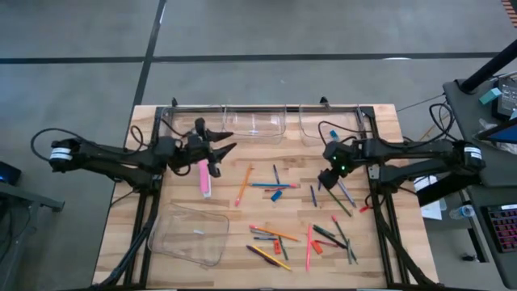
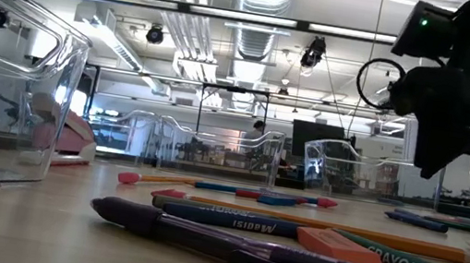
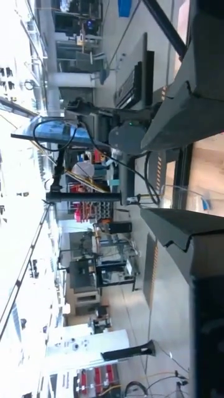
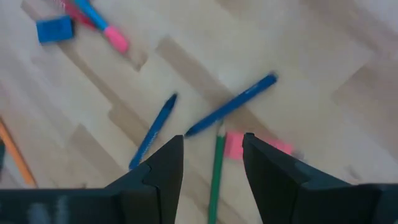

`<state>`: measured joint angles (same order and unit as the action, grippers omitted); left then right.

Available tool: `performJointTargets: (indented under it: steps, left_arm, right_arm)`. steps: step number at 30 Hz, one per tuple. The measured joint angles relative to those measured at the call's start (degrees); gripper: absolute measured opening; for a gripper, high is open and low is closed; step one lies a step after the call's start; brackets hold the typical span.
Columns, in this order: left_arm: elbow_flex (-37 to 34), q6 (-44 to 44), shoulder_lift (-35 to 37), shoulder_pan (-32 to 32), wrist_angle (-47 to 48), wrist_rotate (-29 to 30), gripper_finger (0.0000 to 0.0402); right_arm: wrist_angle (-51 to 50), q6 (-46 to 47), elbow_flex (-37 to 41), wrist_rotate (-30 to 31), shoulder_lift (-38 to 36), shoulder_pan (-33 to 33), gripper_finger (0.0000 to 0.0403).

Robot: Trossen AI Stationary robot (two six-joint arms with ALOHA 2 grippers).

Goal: Sort crayons/erasers/pens/pencils in bins
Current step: Put the green pencil into the top middle transparent bin

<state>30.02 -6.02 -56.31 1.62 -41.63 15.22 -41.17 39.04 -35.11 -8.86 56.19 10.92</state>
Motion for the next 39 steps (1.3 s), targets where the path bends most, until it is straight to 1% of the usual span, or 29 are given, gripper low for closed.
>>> performJointTargets:
  steps: [4, 7, 11, 14, 20, 25, 31, 39]
  left_arm:
    - [-0.2, 1.2, -0.1, -0.3, 0.1, -0.1, 0.0148]
    - [-0.2, 0.9, -0.7, -0.3, 0.0, -0.1, 0.0148]
    - [-0.2, 0.9, -1.9, -0.2, 0.0, 0.0, 0.0148]
    - [-0.2, 0.9, -2.6, -0.2, -0.9, 0.0, 0.0148]
    - [-0.3, 0.9, -3.9, -0.2, -1.5, 0.0, 0.0148]
    - [-0.2, 0.9, -4.5, -0.2, -1.6, 0.0, 0.0148]
    - [-0.2, 1.0, -4.4, -0.2, -1.7, 0.0, 0.0148]
    - [-0.2, 1.2, -4.4, -0.2, -1.7, 0.0, 0.0148]
  right_arm:
    - [-3.1, 5.2, 0.1, 1.9, 0.1, -5.6, 0.0155]
    - [-2.9, 8.2, 0.2, 3.7, 0.2, -10.5, 0.0155]
    - [-3.2, 11.7, 0.2, 9.2, 0.2, -15.9, 0.0155]
    - [-3.1, 14.1, 0.8, 11.8, 0.2, -18.4, 0.0155]
    - [-2.9, 17.2, 2.6, 12.6, 1.6, -20.8, 0.0155]
    - [-1.5, 18.6, 4.1, 13.3, 4.1, -22.4, 0.0155]
    - [4.5, 18.0, 4.4, 13.4, 8.2, -24.0, 0.0155]
    - [5.7, 18.0, 4.2, 13.9, 15.5, -24.1, 0.0155]
